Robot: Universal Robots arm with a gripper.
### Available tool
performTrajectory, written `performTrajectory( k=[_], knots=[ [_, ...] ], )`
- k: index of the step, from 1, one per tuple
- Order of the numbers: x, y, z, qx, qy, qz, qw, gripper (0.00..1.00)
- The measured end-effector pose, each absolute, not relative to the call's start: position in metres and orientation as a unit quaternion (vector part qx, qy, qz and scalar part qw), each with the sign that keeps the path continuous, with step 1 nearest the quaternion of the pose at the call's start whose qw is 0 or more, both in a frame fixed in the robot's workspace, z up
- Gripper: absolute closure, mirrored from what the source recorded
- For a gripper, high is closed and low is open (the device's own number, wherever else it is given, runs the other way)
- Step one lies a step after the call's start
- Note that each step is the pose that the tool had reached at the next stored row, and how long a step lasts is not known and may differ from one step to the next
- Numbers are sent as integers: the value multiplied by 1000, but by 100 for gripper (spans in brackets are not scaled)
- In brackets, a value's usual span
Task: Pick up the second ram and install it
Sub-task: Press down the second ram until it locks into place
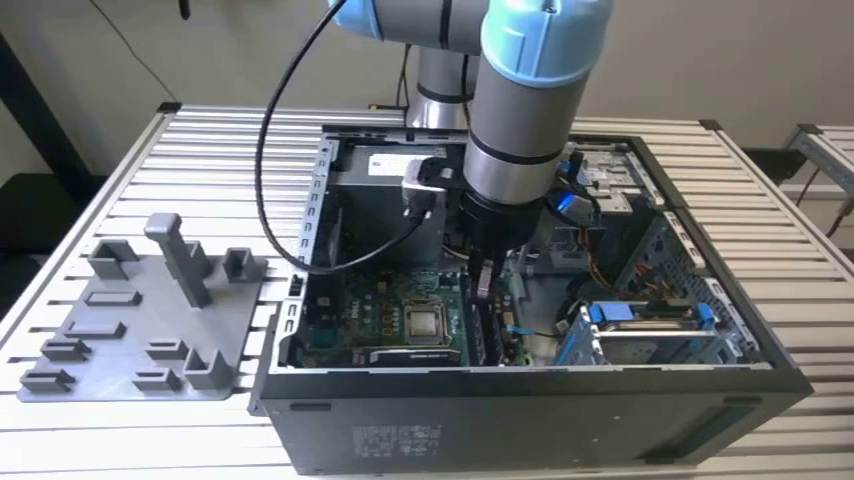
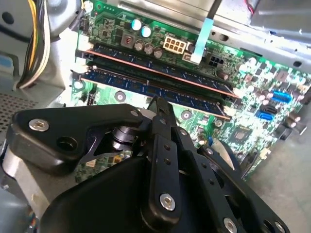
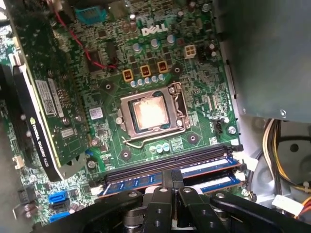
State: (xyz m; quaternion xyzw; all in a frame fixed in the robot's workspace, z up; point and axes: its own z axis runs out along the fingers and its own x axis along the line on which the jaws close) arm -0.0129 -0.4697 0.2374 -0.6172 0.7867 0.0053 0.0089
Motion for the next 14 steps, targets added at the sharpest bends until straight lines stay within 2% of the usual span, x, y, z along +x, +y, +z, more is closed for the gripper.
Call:
performTrajectory(
  k=[14],
  knots=[
    [-13,-470,231,-648,762,5,12,89]
  ],
)
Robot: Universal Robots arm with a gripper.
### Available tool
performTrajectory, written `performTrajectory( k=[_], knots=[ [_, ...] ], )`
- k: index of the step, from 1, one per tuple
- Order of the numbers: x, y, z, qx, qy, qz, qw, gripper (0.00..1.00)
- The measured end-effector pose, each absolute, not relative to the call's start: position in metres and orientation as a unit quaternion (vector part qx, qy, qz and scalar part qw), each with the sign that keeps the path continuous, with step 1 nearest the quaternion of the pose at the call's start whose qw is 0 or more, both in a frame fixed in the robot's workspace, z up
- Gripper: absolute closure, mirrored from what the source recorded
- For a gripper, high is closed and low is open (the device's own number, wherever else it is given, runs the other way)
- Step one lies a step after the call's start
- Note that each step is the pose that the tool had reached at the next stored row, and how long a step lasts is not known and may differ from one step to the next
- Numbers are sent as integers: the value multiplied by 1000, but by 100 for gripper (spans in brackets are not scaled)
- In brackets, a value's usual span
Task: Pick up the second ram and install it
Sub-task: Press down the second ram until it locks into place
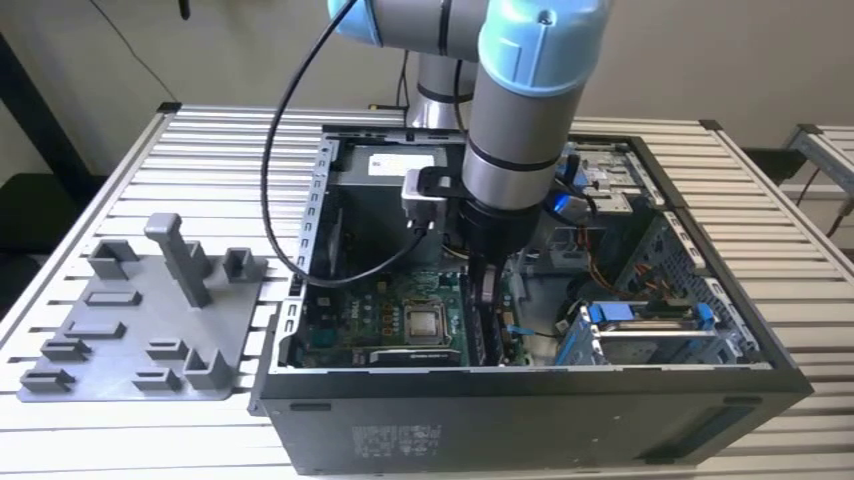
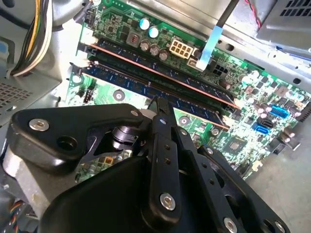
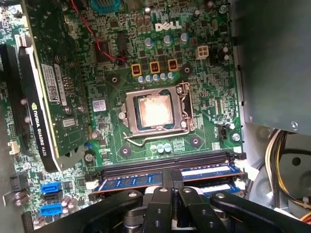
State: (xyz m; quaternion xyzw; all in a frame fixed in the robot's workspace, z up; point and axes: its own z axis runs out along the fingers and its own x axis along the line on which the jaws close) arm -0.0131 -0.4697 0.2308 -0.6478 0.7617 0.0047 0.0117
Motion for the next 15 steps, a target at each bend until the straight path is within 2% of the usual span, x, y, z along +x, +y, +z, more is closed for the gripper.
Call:
performTrajectory(
  k=[15],
  knots=[
    [-13,-469,222,-650,760,9,15,89]
  ],
)
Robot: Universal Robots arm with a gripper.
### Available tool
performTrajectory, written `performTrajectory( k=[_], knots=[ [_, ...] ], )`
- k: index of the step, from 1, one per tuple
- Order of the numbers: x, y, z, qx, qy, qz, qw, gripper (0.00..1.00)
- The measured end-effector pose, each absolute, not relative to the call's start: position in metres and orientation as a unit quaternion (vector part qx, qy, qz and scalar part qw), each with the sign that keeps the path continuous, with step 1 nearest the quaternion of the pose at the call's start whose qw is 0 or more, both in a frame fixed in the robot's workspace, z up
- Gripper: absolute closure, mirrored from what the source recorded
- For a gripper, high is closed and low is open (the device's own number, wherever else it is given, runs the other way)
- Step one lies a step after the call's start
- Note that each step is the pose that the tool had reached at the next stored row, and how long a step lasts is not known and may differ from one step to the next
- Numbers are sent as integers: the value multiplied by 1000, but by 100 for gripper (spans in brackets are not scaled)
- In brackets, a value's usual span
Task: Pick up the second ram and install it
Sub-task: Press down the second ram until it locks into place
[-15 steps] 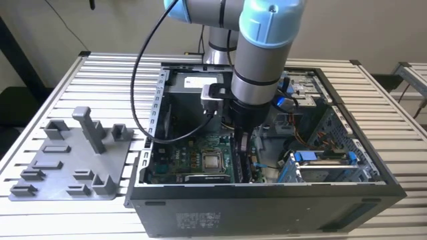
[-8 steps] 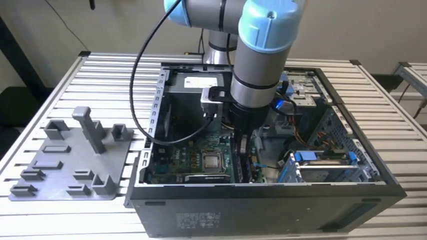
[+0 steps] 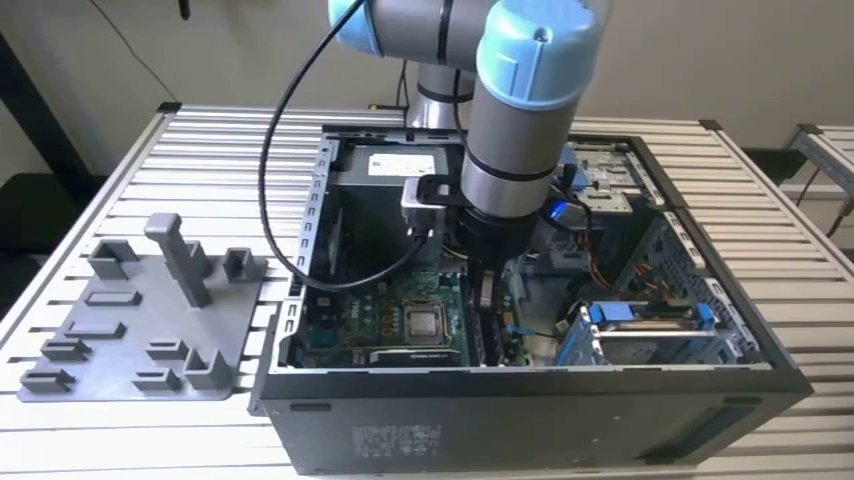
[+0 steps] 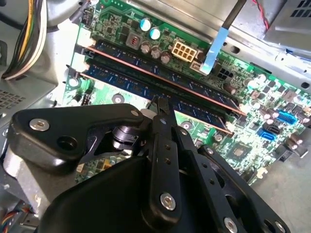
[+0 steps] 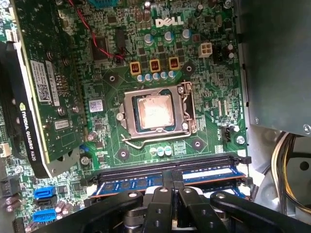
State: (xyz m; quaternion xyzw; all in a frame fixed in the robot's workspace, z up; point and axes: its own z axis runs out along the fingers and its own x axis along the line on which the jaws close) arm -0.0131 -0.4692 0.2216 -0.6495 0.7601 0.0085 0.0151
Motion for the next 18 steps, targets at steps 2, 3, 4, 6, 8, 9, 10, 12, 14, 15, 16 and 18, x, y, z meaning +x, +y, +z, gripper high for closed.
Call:
performTrajectory(
  k=[2,3,4,6,8,9,10,12,14,15,16,18],
  knots=[
    [-13,-469,229,-650,760,8,15,89],
    [-13,-470,232,-650,760,8,15,89],
    [-13,-470,235,-650,760,8,14,89],
    [-13,-470,240,-650,760,8,14,89],
    [-13,-470,245,-650,760,8,14,89],
    [-13,-470,247,-650,760,8,14,89],
    [-13,-470,250,-650,760,8,14,89],
    [-13,-470,256,-650,760,8,14,89],
    [-13,-470,262,-650,760,8,14,89],
    [-13,-470,265,-650,760,8,14,89],
    [-13,-470,267,-650,760,8,14,89],
    [-13,-470,272,-650,760,8,14,89]
  ],
)
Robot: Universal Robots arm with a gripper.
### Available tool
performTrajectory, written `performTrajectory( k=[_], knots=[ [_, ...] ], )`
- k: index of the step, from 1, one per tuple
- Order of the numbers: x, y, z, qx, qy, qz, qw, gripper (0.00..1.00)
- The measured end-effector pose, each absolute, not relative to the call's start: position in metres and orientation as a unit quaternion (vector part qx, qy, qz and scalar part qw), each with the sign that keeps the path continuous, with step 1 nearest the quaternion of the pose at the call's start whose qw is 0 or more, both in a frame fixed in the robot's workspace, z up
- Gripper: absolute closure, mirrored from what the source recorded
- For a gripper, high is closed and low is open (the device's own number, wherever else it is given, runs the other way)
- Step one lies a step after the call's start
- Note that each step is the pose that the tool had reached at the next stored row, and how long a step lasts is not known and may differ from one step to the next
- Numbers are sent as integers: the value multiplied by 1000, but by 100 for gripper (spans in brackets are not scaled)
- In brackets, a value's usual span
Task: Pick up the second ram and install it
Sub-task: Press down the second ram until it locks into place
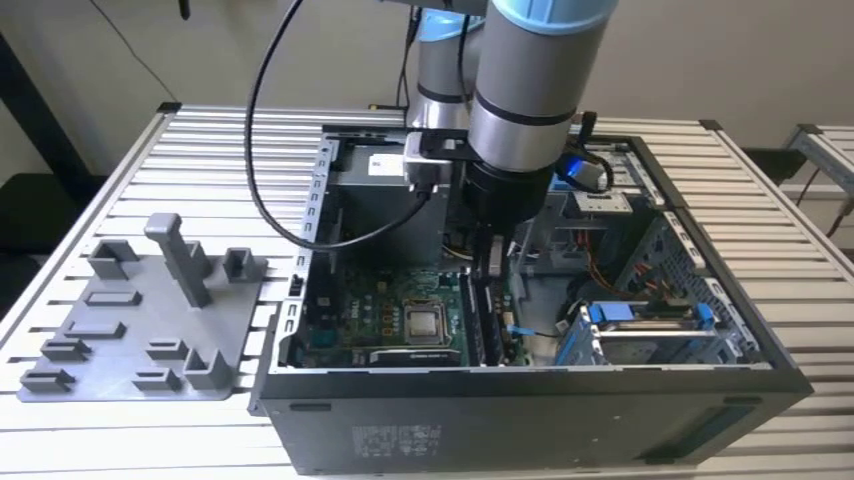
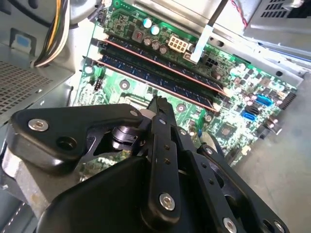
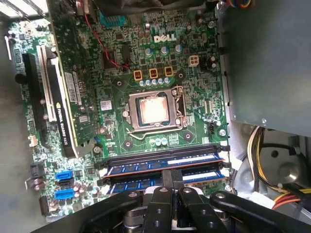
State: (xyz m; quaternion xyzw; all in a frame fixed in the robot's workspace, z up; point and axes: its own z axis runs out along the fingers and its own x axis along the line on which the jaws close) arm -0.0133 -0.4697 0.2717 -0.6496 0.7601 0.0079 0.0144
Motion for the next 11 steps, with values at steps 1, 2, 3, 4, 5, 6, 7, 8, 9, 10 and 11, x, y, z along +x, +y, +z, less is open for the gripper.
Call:
performTrajectory(
  k=[1,2,3,4,5,6,7,8,9,10,11],
  knots=[
    [-13,-470,273,-650,760,8,14,89],
    [-13,-470,274,-650,760,8,14,89],
    [-13,-470,274,-650,760,8,14,89],
    [-13,-470,274,-650,760,8,14,89],
    [-13,-470,274,-650,760,8,14,89],
    [-13,-470,274,-650,760,8,14,89],
    [-13,-470,275,-650,760,8,14,89],
    [-13,-470,275,-650,760,8,14,89],
    [-13,-470,275,-650,760,8,14,89],
    [-13,-470,275,-650,760,8,14,89],
    [-13,-470,276,-650,760,8,14,89]
  ],
)
